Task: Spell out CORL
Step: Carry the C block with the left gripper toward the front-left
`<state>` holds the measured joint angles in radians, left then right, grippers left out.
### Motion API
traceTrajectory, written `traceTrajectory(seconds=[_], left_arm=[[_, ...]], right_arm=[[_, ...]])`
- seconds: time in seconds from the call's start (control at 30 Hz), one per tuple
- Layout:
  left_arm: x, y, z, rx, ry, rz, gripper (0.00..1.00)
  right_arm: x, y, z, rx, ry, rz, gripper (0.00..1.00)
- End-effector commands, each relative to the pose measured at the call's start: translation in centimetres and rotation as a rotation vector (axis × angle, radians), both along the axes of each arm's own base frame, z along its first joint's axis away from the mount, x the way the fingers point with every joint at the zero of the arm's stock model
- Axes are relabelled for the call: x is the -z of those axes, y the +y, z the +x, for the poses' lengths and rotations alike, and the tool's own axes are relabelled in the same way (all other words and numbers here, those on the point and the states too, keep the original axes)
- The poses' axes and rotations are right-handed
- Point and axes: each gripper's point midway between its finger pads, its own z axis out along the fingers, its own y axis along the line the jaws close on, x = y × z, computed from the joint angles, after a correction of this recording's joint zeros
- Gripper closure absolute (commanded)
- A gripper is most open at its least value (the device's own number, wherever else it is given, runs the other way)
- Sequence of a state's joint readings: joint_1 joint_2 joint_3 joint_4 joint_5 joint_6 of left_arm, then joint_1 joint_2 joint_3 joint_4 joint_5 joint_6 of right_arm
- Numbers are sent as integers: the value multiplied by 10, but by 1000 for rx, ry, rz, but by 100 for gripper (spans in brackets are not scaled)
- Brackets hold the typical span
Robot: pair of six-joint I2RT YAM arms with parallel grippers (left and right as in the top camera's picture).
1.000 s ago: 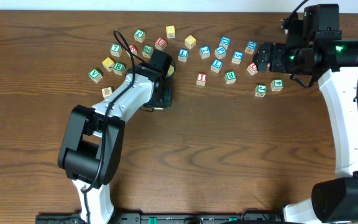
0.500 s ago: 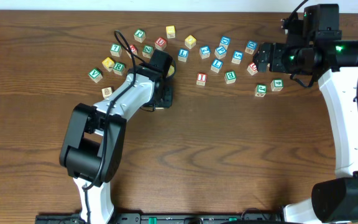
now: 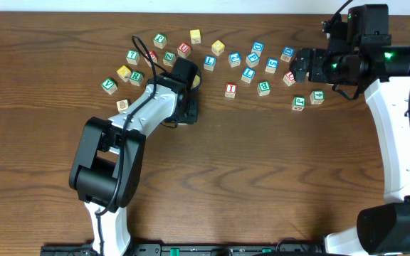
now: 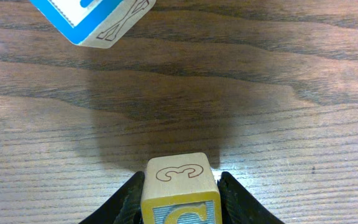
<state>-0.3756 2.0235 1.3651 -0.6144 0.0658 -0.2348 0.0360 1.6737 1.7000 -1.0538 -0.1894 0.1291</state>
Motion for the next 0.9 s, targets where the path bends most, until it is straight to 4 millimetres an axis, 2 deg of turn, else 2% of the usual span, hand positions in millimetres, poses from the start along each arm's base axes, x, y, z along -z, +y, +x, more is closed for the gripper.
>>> traceTrajectory(seconds=[0.0,0.4,0.6,0.87], left_arm=[[7,2,-3,38,13,12,64],[7,1,-3,64,10,17,64],[7,1,-3,55,11,15,56],[0,-1,3,44,-6,4,54]], right_arm=[[-6,2,3,-7,-19,-1,1],[-6,2,3,-8,-18,-1,1],[-6,2,3,-8,-18,-1,1],[-6,2,3,-7,-19,-2,1]])
